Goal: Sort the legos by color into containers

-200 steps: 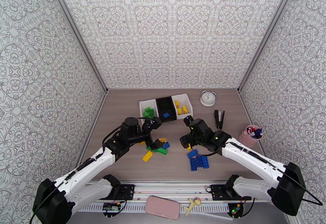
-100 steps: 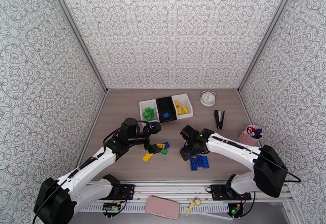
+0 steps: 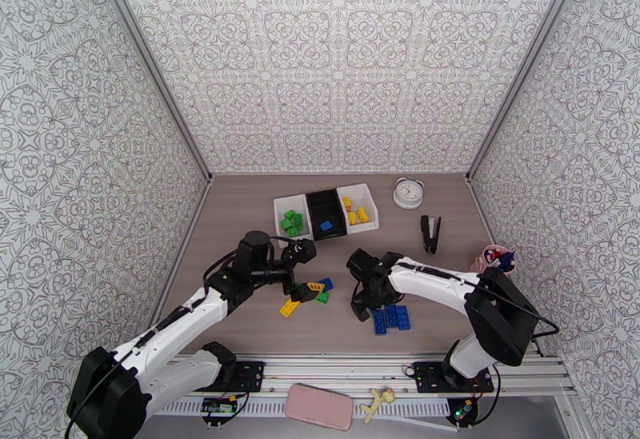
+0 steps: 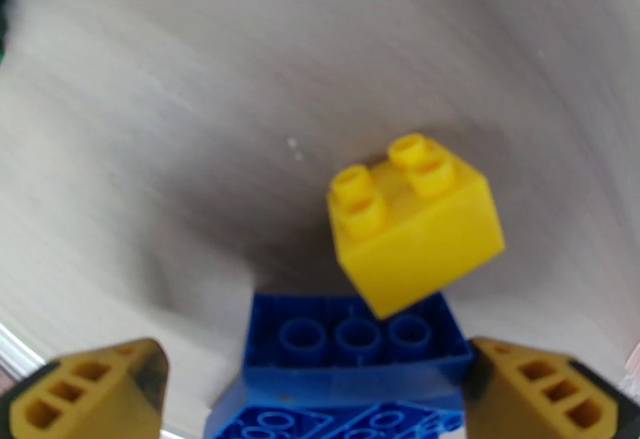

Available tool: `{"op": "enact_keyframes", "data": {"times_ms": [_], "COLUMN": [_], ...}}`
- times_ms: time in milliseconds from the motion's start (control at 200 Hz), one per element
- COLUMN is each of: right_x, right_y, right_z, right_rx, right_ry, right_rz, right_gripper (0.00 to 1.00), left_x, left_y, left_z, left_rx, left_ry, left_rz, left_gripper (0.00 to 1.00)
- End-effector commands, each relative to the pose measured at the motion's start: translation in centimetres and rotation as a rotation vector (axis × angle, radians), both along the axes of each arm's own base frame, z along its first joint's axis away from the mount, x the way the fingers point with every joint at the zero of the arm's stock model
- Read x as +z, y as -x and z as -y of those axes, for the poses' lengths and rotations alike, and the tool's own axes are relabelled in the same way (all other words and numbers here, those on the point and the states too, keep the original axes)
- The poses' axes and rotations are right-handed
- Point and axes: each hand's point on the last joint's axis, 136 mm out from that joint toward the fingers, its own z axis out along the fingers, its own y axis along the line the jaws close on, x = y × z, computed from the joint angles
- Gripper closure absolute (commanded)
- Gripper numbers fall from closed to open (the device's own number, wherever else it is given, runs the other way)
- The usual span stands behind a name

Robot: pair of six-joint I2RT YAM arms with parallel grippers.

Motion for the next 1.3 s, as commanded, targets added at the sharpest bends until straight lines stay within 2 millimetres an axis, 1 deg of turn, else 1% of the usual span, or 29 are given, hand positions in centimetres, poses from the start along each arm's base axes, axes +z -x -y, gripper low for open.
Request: {"op": "enact_keyframes", "data": {"times_ms": [0, 145, 355, 495, 645, 805, 895, 935, 1070, 1180, 1295], "right_x": [0.3, 0.4, 0.3, 0.8, 2.6, 6.0, 8.1, 9.1, 12.2, 13.6, 14.6], "right_y": [-0.8, -1.2, -1.9, -2.2, -2.9, -4.7, -6.4, -7.5, -12.4, -16.0, -19.3], "right_z": [-0.6, -0.4, 0.4, 0.6, 0.5, -0.3, -1.4, -2.1, -4.2, -6.4, -8.7], "right_rx": [-0.001, -0.008, -0.028, -0.039, -0.059, -0.089, -0.098, -0.097, -0.126, -0.124, -0.093], "right_ry": [-0.002, 0.006, 0.044, 0.051, 0.014, -0.056, -0.126, -0.162, -0.278, -0.337, -0.361], "right_rz": [0.028, 0.048, 0.077, 0.104, 0.167, 0.274, 0.354, 0.395, 0.542, 0.607, 0.660], "right_gripper": [0.05, 0.15, 0.28, 0.36, 0.40, 0.42, 0.42, 0.42, 0.43, 0.44, 0.44], "left_x": [-0.1, 0.3, 0.1, 0.3, 0.3, 0.7, 1.1, 1.3, 1.8, 2.4, 2.3], "left_y": [0.2, 0.2, 0.1, 0.2, 0.2, -0.4, -0.9, -1.0, -1.3, -1.6, -1.1], "left_z": [-0.1, 0.0, -0.1, -0.1, -0.1, -0.5, -0.9, -1.0, -1.3, -1.5, -2.0], "left_rx": [-0.020, -0.027, -0.019, -0.019, -0.014, 0.008, 0.029, 0.035, 0.071, 0.130, 0.179], "left_ry": [-0.001, 0.017, 0.010, 0.018, 0.019, 0.028, 0.034, 0.037, 0.039, 0.035, 0.025], "left_rz": [-0.011, -0.020, -0.022, -0.026, -0.013, 0.008, 0.015, 0.023, 0.052, 0.063, 0.074], "left_gripper": [0.00, 0.00, 0.00, 0.00, 0.00, 0.00, 0.00, 0.00, 0.00, 0.00, 0.00]}}
